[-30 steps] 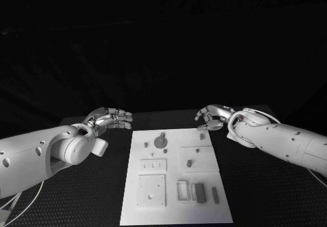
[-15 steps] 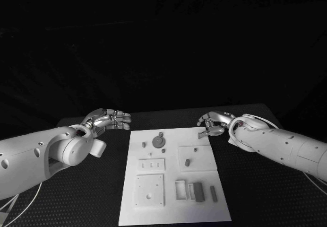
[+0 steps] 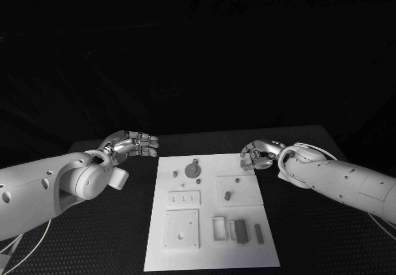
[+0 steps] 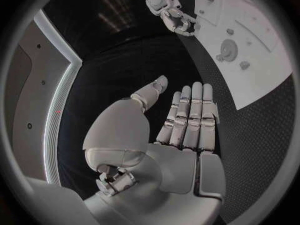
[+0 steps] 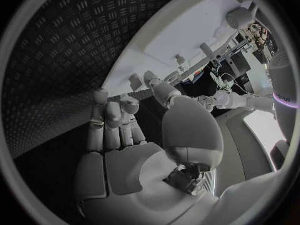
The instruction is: Assemble the parts on the task board
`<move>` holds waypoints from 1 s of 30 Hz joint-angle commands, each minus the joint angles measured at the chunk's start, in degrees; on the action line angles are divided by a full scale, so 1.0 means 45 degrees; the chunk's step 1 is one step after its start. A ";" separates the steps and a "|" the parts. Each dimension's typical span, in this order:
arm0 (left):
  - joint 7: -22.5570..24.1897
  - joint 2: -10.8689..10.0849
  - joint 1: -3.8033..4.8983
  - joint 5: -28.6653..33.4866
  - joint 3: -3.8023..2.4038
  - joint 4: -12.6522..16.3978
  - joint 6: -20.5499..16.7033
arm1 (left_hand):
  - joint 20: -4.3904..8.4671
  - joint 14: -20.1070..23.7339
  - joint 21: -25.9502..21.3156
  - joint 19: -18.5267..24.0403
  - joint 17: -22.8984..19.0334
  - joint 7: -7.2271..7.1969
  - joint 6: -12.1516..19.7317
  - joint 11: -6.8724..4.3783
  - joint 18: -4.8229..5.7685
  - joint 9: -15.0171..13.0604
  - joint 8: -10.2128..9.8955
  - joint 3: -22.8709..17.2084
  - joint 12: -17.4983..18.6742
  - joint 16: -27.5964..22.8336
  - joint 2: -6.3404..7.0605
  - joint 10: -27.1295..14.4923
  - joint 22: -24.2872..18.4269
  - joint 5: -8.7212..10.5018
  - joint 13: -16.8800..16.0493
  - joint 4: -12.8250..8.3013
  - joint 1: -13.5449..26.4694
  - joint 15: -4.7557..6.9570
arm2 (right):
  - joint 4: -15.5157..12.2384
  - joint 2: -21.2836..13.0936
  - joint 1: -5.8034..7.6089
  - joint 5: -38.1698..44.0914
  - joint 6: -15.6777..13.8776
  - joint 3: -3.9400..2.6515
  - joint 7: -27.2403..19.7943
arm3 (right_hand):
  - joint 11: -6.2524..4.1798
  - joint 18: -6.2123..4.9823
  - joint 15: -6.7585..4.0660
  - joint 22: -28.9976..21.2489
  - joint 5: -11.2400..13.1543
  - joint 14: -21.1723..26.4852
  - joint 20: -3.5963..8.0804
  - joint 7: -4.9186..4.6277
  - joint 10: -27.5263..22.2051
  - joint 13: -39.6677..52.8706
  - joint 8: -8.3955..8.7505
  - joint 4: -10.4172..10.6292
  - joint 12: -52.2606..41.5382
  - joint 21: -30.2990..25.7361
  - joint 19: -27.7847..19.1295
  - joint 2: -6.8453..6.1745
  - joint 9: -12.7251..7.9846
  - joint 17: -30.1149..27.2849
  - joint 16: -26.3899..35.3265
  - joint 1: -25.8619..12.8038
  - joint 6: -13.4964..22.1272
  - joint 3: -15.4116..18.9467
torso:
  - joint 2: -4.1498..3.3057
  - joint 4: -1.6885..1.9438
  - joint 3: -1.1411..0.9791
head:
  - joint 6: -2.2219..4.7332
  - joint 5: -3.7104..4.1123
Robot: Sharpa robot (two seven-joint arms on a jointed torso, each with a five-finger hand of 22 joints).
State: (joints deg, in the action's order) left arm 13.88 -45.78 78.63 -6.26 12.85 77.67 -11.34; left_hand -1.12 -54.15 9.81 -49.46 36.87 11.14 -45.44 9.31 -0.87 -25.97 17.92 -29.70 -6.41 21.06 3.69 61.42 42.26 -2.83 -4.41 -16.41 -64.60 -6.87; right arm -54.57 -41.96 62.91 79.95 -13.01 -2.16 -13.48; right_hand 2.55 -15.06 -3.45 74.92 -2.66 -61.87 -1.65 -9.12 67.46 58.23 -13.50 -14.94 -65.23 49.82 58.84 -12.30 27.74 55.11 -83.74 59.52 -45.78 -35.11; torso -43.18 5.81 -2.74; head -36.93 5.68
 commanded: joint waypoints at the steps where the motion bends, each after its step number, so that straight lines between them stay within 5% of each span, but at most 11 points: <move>1: 0.0140 0.0010 -0.0003 0.0067 -0.0007 0.0018 0.0233 | 0.0012 -0.0074 -0.0066 -0.0013 0.0014 0.0024 -0.0050 0.0027 -0.0046 0.0002 0.0015 0.0095 0.0052 -0.0083 -0.0055 0.0007 0.0021 -0.0023 0.0005 -0.0006 0.0048 0.0018 | 0.0012 0.0055 -0.0071 0.0116 0.0119 -0.0005 -0.0168 | 0.0020 0.0051 0.0003 0.0107 -0.0028 0.0116 -0.0027 -0.0010 -0.0098 -0.0009 0.0040 -0.0086 0.0004 -0.0041 -0.0103 -0.0027 -0.0001 -0.0009 0.0034 -0.0040 0.0034 0.0021 | 0.0001 -0.0015 0.0004 | -0.0002 -0.0017; 13: 0.0114 -0.0006 -0.0014 0.0067 -0.0007 0.0013 0.0263 | 0.0013 -0.0074 -0.0070 -0.0014 0.0022 0.0026 -0.0046 0.0029 -0.0046 0.0005 0.0011 0.0097 0.0059 -0.0091 -0.0063 0.0003 0.0022 -0.0023 0.0007 -0.0005 0.0051 0.0017 | 0.0099 0.0208 -0.0215 0.0094 -0.0303 -0.0006 0.0044 | 0.0036 0.0014 0.0021 0.0148 -0.0028 -0.0023 -0.0031 -0.0024 0.0061 0.0007 -0.0213 -0.0133 -0.0159 0.0052 0.0070 0.0402 0.0109 0.0012 -0.0116 0.0054 -0.0380 0.0022 | -0.0004 0.0002 0.0009 | -0.0026 -0.0023; 30: 0.0075 -0.0007 -0.0014 0.0067 -0.0007 0.0004 0.0305 | 0.0012 -0.0076 -0.0076 -0.0014 0.0031 0.0027 -0.0045 0.0031 -0.0045 0.0008 0.0009 0.0102 0.0065 -0.0102 -0.0073 0.0005 0.0024 -0.0023 0.0008 -0.0003 0.0057 0.0017 | 0.0276 0.0316 -0.0358 -0.0166 -0.0950 -0.0007 0.0398 | -0.0236 0.0014 -0.0235 0.0170 -0.0027 -0.0311 0.0094 0.0260 0.0374 -0.0064 -0.0595 -0.0228 -0.0272 0.0167 0.0332 0.1211 0.0274 -0.0033 -0.0247 -0.0074 -0.1132 0.0152 | 0.0010 0.0003 0.0025 | -0.0074 -0.0041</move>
State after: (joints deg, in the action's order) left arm 13.79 -45.89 78.55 -6.24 12.86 77.63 -10.98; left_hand -1.13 -54.15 9.81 -49.46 36.96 11.14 -45.44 9.31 -0.86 -25.97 17.92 -29.70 -6.41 20.84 3.69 61.42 42.30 -2.83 -4.42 -16.41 -64.60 -6.86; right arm -53.50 -40.53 61.44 79.55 -16.42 -2.26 -12.78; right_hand 1.53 -14.99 -4.09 74.92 -2.66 -63.17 -1.26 -8.10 68.93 58.03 -16.03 -15.81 -66.12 50.37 60.08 -7.45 29.04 55.04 -84.53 59.20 -50.54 -34.56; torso -43.18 5.81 -2.66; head -37.24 5.48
